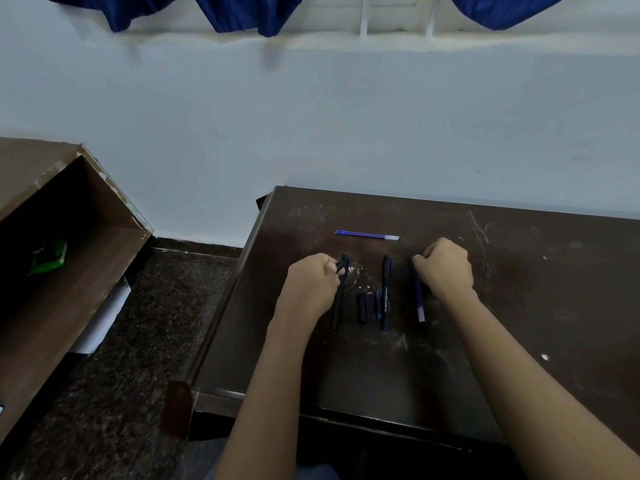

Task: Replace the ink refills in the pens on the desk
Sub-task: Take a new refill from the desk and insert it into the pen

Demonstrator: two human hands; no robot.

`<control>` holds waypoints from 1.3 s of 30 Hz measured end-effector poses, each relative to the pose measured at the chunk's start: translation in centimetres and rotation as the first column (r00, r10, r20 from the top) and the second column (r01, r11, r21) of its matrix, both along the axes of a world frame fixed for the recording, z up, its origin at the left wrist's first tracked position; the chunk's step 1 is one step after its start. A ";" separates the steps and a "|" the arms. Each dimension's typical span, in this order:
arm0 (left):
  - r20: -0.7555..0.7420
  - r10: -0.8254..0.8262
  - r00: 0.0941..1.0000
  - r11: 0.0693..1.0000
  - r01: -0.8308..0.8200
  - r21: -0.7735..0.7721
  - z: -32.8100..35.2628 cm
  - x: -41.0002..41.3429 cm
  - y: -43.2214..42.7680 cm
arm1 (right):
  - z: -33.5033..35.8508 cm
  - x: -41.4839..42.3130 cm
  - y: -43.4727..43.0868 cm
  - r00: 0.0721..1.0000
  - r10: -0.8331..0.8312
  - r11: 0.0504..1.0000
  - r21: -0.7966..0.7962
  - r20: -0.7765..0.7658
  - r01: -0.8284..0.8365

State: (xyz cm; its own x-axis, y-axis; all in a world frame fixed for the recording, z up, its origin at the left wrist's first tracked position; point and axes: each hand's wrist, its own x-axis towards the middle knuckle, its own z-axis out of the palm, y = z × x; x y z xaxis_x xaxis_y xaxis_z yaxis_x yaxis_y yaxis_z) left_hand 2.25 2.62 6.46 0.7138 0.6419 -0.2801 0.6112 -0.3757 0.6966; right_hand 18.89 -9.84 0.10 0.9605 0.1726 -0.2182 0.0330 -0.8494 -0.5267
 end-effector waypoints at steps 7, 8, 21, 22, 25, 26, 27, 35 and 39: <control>0.016 -0.012 1.000 1.000 0.011 0.019 0.1 -0.1 -0.3 | -0.9 -1.1 -3.0 0.975 0.029 0.987 -0.147 -0.222 -0.063; 0.014 -0.015 1.000 1.000 0.015 0.023 0.1 -0.1 -0.4 | -1.1 -1.3 -3.0 0.973 0.027 0.988 -0.141 -0.230 -0.060; -0.004 -0.007 1.000 0.999 0.007 0.046 -0.1 0.1 -0.1 | -2.4 -1.2 -2.4 0.971 0.021 0.995 -0.089 -0.237 -0.043; -0.004 -0.014 1.000 0.999 0.014 0.046 -0.1 0.0 -0.2 | -2.3 -1.1 -2.5 0.965 0.013 0.997 -0.070 -0.261 -0.032; 0.008 -0.016 1.000 1.000 0.015 0.023 0.1 -0.1 -0.2 | -0.9 -0.6 -2.4 0.967 -0.005 1.000 -0.012 -0.257 0.002; 0.014 -0.011 1.000 1.000 0.011 0.009 0.2 -0.1 -0.2 | -0.2 -0.4 -2.3 0.978 0.007 1.000 0.005 -0.207 -0.006; 0.022 -0.007 1.000 1.000 0.007 -0.006 0.2 -0.1 -0.2 | 0.8 -0.3 -2.1 0.987 0.025 0.999 0.040 -0.156 -0.019; 0.037 -0.024 0.999 0.988 0.029 -0.151 0.3 -0.1 -0.3 | 6.9 -4.5 0.0 0.975 0.123 0.625 0.777 -0.185 0.069; 0.047 -0.037 0.998 0.985 0.044 -0.168 0.4 0.1 -0.4 | 6.4 -6.3 -0.1 0.966 0.159 0.519 0.850 -0.204 0.094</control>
